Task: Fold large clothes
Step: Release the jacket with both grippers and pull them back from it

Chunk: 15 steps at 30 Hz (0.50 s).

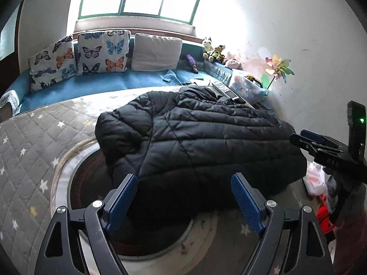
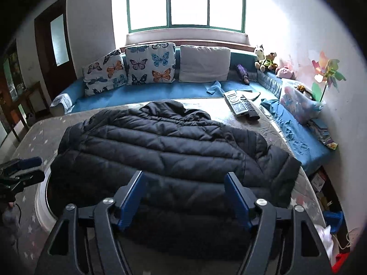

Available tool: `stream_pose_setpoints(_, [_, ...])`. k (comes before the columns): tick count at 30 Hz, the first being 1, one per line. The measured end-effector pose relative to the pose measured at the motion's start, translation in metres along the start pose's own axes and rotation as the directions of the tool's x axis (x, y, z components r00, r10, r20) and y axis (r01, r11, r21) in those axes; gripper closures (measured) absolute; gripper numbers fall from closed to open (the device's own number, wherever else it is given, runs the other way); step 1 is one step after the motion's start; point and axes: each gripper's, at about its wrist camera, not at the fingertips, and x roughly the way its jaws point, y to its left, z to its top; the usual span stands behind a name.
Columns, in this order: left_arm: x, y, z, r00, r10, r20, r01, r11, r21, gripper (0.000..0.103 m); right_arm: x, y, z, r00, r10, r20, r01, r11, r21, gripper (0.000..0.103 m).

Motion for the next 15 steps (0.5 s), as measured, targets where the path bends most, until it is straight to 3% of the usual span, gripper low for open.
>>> stream_pose_setpoints(4, [-0.014,-0.004,-0.016,1.000,0.011,-0.014,-0.011,1.000,0.003,0.014,-0.012,0.018,-0.015,0.999,-0.051,0.018,0.052,0.998,-0.030,0.017])
stream_pose_setpoints(15, [-0.043,-0.007,-0.055,0.996,0.086,-0.019,-0.086,0.996,-0.018,0.014,-0.026,0.048,-0.053,0.997,-0.081,0.000,0.081,0.997,-0.019,0.007])
